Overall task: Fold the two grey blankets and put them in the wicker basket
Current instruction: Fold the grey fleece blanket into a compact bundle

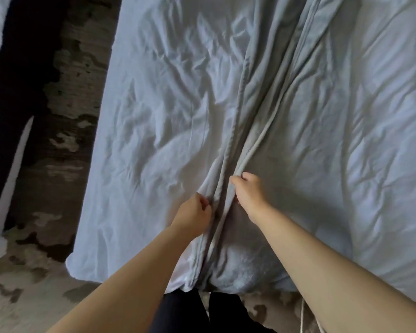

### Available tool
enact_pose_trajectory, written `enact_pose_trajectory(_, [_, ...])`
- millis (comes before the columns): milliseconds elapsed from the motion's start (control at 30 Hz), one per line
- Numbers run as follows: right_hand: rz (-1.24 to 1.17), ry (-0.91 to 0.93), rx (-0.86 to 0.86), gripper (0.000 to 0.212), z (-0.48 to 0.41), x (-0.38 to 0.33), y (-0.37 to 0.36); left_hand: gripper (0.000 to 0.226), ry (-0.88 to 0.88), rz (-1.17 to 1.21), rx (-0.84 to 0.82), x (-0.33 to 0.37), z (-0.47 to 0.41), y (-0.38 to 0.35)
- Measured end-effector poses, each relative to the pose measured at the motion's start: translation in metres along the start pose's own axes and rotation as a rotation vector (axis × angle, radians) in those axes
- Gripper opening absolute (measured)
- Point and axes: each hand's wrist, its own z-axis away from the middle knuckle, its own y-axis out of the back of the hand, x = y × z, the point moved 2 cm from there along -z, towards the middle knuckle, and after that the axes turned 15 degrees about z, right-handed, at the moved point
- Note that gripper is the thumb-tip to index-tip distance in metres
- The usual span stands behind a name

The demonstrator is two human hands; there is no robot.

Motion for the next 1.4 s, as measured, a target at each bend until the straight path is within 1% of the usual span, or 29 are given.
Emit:
enact_pose_trajectory(67, [-0.093,0.036,-0.004,0.036,0.009,-0.006,0.000,0.024,0.001,-0.025,-0.059,0.000,0.005,-0.003])
enact_pose_trajectory(100, [-0.131,0.043,-0.001,0.039,0.012,-0.006,0.000,0.027,0.000,-0.075,-0.061,0.000,0.007,-0.003])
enact_pose_trajectory(167, [-0.216,0.029,0.008,0.041,0.015,-0.006,0.000,0.023,-0.015,-0.189,-0.046,0.000,0.008,-0.003])
enact_pose_trajectory(233, [-0.294,0.015,0.029,0.037,0.019,-0.006,0.000,0.026,-0.007,-0.191,-0.008,-0.001,0.011,0.000])
enact_pose_trajectory(300, [-0.390,0.019,0.036,0.035,0.021,-0.009,-0.004,0.023,0.006,-0.075,0.100,-0.005,0.015,0.008])
enact_pose_trajectory(400, [-0.571,-0.006,-0.006,0.030,0.026,-0.020,-0.018,0.009,0.022,0.160,0.330,-0.023,0.024,0.026])
enact_pose_trajectory(467, [-0.623,-0.014,-0.045,0.026,0.027,-0.029,-0.034,0.006,0.010,0.292,0.434,-0.035,0.032,0.032])
enact_pose_trajectory(500, [-0.610,-0.005,-0.083,0.021,0.027,-0.032,-0.044,0.013,-0.002,0.374,0.457,-0.040,0.035,0.033])
enact_pose_trajectory(533, [-0.586,0.002,-0.158,0.013,0.028,-0.035,-0.055,0.022,-0.005,0.452,0.448,-0.043,0.037,0.032])
enact_pose_trajectory(567, [-0.541,-0.011,-0.258,0.020,0.029,-0.035,-0.064,0.025,-0.013,0.508,0.419,-0.046,0.036,0.029])
enact_pose_trajectory(600, [-0.489,-0.048,-0.348,0.033,0.029,-0.033,-0.071,0.022,-0.024,0.485,0.383,-0.048,0.034,0.025])
enact_pose_trajectory(633, [-0.444,-0.067,-0.407,0.041,0.029,-0.030,-0.073,0.017,-0.031,0.392,0.338,-0.048,0.033,0.021])
enact_pose_trajectory(667, [-0.410,-0.063,-0.448,0.044,0.029,-0.027,-0.071,0.019,-0.041,0.275,0.301,-0.046,0.032,0.016])
enact_pose_trajectory(700, [-0.395,-0.047,-0.465,0.044,0.027,-0.023,-0.066,0.023,-0.062,0.187,0.305,-0.045,0.031,0.011])
enact_pose_trajectory(733, [-0.381,-0.026,-0.470,0.041,0.024,-0.018,-0.058,0.024,-0.079,0.147,0.315,-0.041,0.031,0.005])
enact_pose_trajectory(833, [-0.305,0.047,-0.416,0.029,0.013,0.010,-0.022,0.031,-0.080,0.106,0.348,-0.026,0.033,-0.012])
enact_pose_trajectory(900, [-0.230,0.024,-0.336,0.025,0.003,0.044,0.006,0.032,-0.049,0.027,0.340,-0.019,0.034,-0.022])
enact_pose_trajectory(967, [-0.168,-0.044,-0.221,0.027,-0.012,0.091,0.034,0.030,-0.010,-0.058,0.341,-0.017,0.035,-0.031])
enact_pose_trajectory(1033, [-0.083,-0.119,-0.089,0.023,-0.025,0.144,0.064,0.031,0.031,-0.097,0.360,-0.016,0.039,-0.038])
enact_pose_trajectory(1100, [0.100,-0.200,0.027,0.018,-0.034,0.197,0.092,0.033,0.057,-0.111,0.394,-0.018,0.044,-0.044])
enact_pose_trajectory(1167, [0.273,-0.307,0.174,0.022,-0.037,0.241,0.117,0.038,0.069,-0.111,0.425,-0.022,0.050,-0.048])
enact_pose_trajectory(1200, [0.297,-0.371,0.228,0.026,-0.036,0.258,0.126,0.040,0.082,-0.115,0.437,-0.025,0.053,-0.049])
enact_pose_trajectory(1267, [0.257,-0.469,0.284,0.037,-0.033,0.282,0.140,0.042,0.119,-0.125,0.458,-0.033,0.062,-0.051])
enact_pose_trajectory(1300, [0.225,-0.470,0.291,0.040,-0.033,0.290,0.144,0.041,0.130,-0.106,0.473,-0.038,0.067,-0.052])
enact_pose_trajectory(1400, [0.037,-0.370,0.229,0.042,-0.036,0.308,0.149,0.039,0.106,-0.027,0.520,-0.049,0.081,-0.055])
